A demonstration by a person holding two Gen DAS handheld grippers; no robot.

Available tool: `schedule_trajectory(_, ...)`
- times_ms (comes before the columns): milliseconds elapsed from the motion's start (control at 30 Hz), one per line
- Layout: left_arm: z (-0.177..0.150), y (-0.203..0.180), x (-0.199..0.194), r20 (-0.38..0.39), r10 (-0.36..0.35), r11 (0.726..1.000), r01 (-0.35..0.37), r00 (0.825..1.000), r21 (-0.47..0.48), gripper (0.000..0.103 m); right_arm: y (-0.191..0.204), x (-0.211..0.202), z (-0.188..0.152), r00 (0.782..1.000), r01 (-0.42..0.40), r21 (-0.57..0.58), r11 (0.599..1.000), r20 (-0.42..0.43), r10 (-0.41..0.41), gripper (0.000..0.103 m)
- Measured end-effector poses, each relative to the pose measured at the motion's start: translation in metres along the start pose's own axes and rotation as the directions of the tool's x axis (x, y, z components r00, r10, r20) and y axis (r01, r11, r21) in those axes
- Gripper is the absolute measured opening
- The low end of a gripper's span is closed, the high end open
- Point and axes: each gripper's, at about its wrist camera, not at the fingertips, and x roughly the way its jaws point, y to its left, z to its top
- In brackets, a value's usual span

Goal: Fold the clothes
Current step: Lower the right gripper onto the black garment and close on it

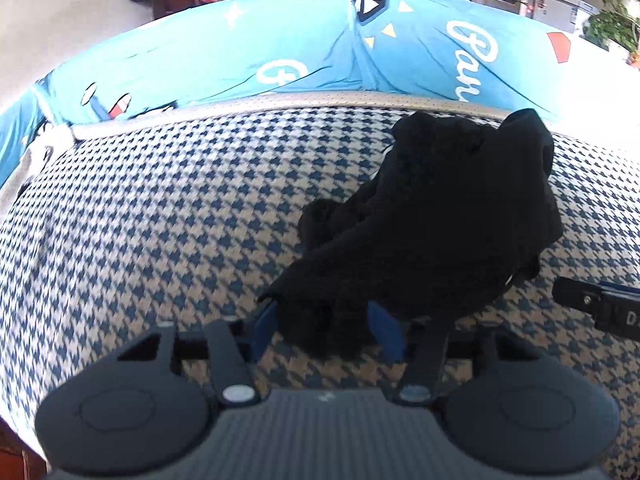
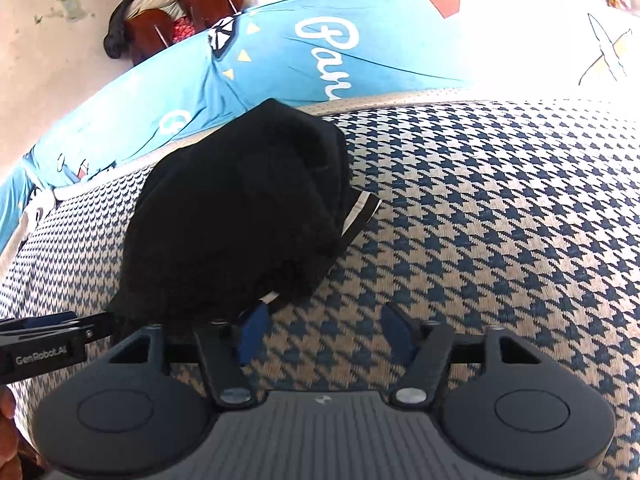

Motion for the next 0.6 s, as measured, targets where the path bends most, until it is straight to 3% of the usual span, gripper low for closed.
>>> schedule_trajectory(100,0.012,-0.003,0.0,0.022,-0.022,0.999,0.021,1.0,0.033,0.053,0.0,0.003,0.006,1.0,-0.02,0.005,1.0,0.013,0.02,0.056)
schedule_trajectory(167,0.02,-0.002,0.002,0.027,-0.056,0.998,0.055,0.998,0.02,0.086,0.0,0.005,0.011,0.998,-0.057,0.014,0.998,0.023,0.057,0.057)
schedule_trajectory(267,0.027,-0.002,0.003,0.076,-0.059,0.998,0.058,0.995,0.018,0.099,0.004,0.009,0.017,0.995,-0.096,0.015,0.995,0.03,0.096,0.066)
schedule_trajectory(367,0.038,0.0,0.006,0.096,-0.063,0.998,0.061,0.993,0.022,0.103,0.01,0.017,0.024,0.993,-0.113,0.005,0.994,0.043,0.112,0.073)
schedule_trajectory(533,0.064,0.011,0.013,0.073,-0.103,0.994,0.106,0.992,-0.032,0.103,0.018,0.033,0.034,0.988,-0.149,0.004,0.989,0.046,0.148,0.073)
schedule_trajectory(567,0.069,0.012,0.014,0.075,-0.104,0.993,0.107,0.992,-0.039,0.103,0.02,0.036,0.034,0.987,-0.154,0.0,0.988,0.046,0.154,0.072)
schedule_trajectory(600,0.073,0.013,0.016,0.077,-0.105,0.993,0.109,0.991,-0.045,0.103,0.021,0.039,0.035,0.986,-0.161,-0.005,0.987,0.047,0.161,0.064)
